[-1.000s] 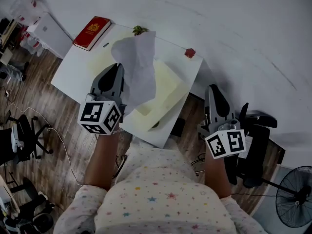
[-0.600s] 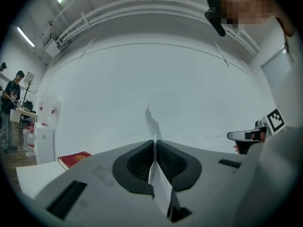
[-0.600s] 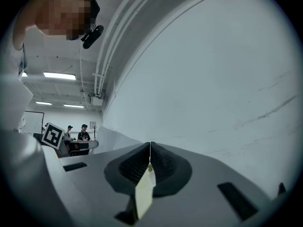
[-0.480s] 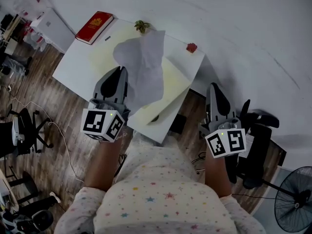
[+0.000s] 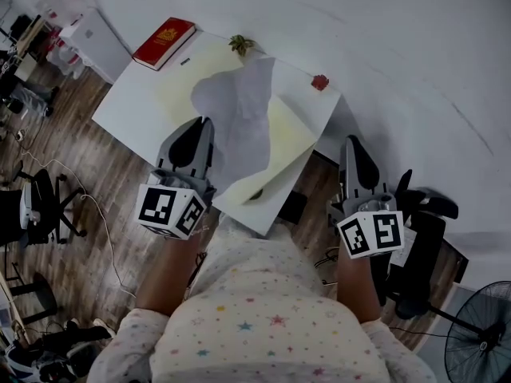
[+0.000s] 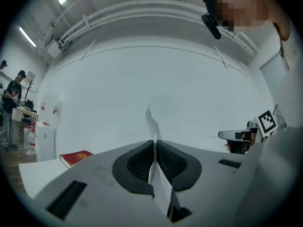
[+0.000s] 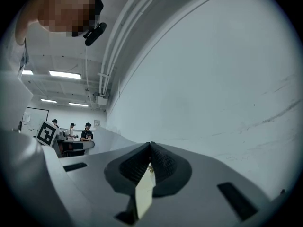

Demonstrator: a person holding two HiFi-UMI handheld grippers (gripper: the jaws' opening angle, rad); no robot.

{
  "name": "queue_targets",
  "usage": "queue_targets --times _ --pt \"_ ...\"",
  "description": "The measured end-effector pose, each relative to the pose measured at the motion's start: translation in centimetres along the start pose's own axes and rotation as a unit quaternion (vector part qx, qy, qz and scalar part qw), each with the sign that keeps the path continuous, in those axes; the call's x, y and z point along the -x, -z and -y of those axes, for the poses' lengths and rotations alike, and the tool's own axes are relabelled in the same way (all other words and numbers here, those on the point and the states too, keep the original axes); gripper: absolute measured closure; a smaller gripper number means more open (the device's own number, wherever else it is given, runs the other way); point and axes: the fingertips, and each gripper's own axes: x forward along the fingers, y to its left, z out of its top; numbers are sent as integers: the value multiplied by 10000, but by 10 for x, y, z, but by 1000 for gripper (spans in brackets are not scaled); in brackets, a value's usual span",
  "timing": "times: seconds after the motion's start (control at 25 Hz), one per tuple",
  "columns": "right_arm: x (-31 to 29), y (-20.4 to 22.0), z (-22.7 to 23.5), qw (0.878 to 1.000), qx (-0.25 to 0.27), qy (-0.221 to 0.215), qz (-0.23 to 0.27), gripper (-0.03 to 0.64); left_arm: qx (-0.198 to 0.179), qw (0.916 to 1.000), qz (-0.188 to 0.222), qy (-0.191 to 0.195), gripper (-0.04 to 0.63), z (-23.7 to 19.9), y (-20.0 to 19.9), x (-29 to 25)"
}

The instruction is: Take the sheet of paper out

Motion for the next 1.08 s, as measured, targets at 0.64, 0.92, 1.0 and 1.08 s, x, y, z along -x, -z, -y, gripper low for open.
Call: queue_targets --times 0.64,0.92,1.0,1.08 --pt "-5 -3 1 9999 68 -132 43 617 88 9999 -59 -124 569 -3 7 8" --pt "-6 0 -4 9999 24 -144 49 617 78 9996 -162 -222 569 -11 9 14" --pt "-6 0 -6 9999 5 -137 49 617 93 9996 -154 -237 569 -13 8 16" --pt "-6 0 -7 9999 -8 -131 46 617 113 9995 -143 -251 569 -15 7 18"
